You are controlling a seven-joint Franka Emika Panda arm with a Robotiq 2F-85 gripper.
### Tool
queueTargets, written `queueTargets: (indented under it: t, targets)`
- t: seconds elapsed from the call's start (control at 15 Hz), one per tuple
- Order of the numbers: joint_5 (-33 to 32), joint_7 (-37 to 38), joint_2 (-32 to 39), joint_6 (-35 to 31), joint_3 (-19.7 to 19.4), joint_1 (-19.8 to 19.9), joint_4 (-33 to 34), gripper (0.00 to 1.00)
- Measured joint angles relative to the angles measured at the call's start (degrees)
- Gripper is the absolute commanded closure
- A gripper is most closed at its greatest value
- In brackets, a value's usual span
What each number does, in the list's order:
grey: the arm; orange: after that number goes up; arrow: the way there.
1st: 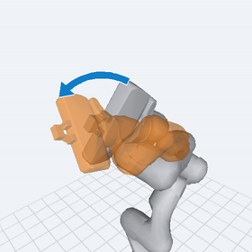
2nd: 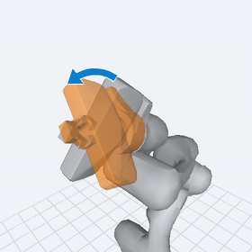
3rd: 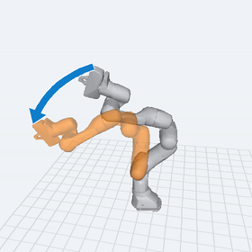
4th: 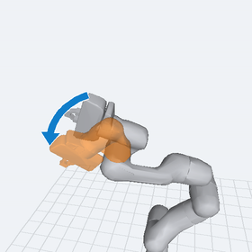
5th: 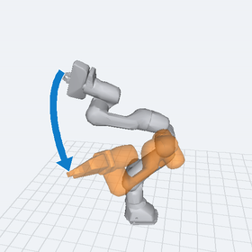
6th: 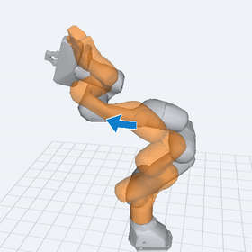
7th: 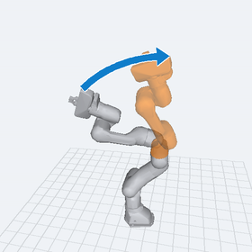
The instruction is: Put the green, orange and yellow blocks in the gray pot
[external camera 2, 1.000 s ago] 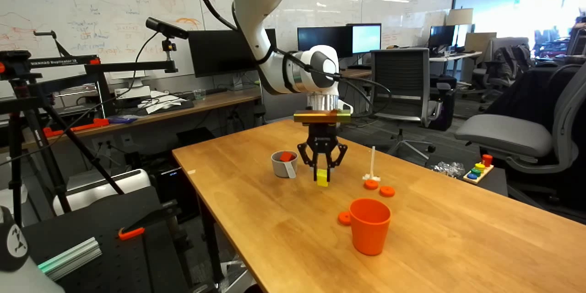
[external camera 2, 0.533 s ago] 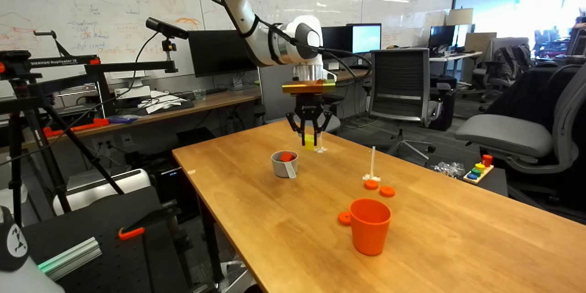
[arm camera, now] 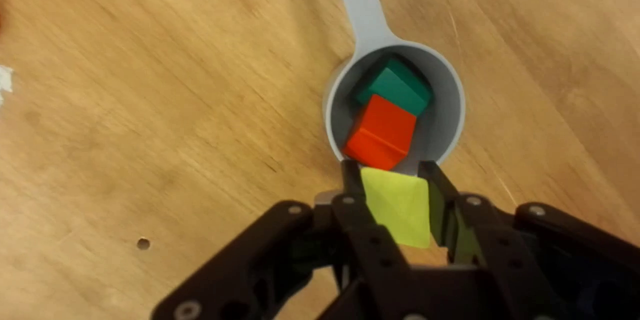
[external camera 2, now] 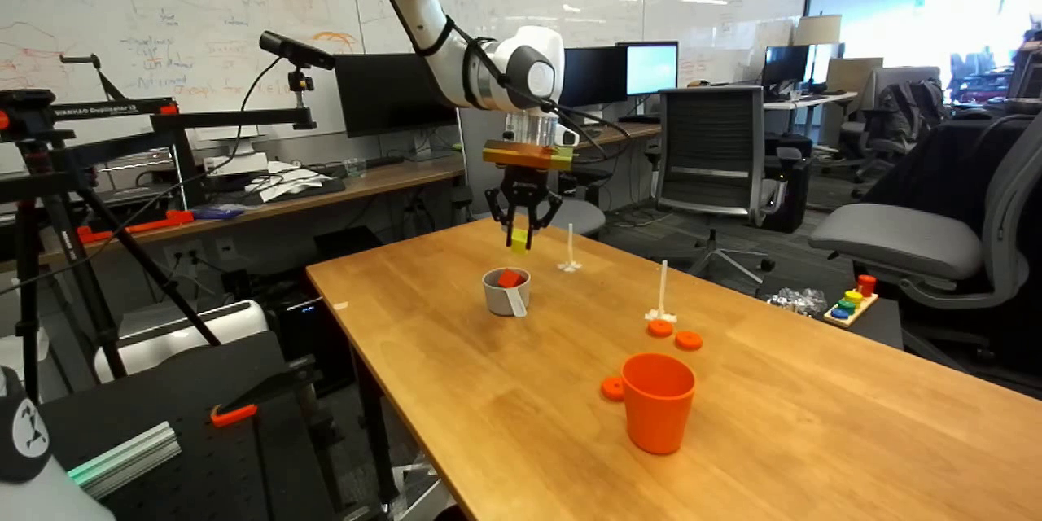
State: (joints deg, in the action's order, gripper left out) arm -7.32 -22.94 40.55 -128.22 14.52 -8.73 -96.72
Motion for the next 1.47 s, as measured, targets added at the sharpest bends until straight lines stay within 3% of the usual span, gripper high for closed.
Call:
queueTargets:
  t: [0.73, 0.8, 0.87, 0.93, 1.0, 1.07, 1.27, 1.33, 1.47]
  targets:
    - [6.03, -1.25, 1.67, 0.00, 0.34, 1.28, -1.29, 0.91]
    - [6.27, -1.28, 1.67, 0.00, 0.34, 1.37, -1.40, 0.77]
    - [6.42, -1.29, 1.67, 0.00, 0.34, 1.45, -1.52, 0.84]
    - [6.53, -1.31, 1.67, 0.02, 0.34, 1.54, -1.66, 0.80]
    - [6.61, -1.32, 1.67, 0.02, 0.34, 1.63, -1.81, 0.42]
    - [6.69, -1.35, 1.67, 0.08, 0.34, 1.71, -1.97, 0.42]
    - [7.24, -1.36, 1.69, 0.41, 0.35, 1.94, -2.32, 0.19]
    - [7.49, -1.36, 1.70, 0.65, 0.35, 2.02, -2.41, 0.37]
    - [7.61, -1.36, 1.71, 1.07, 0.35, 2.11, -2.51, 0.21]
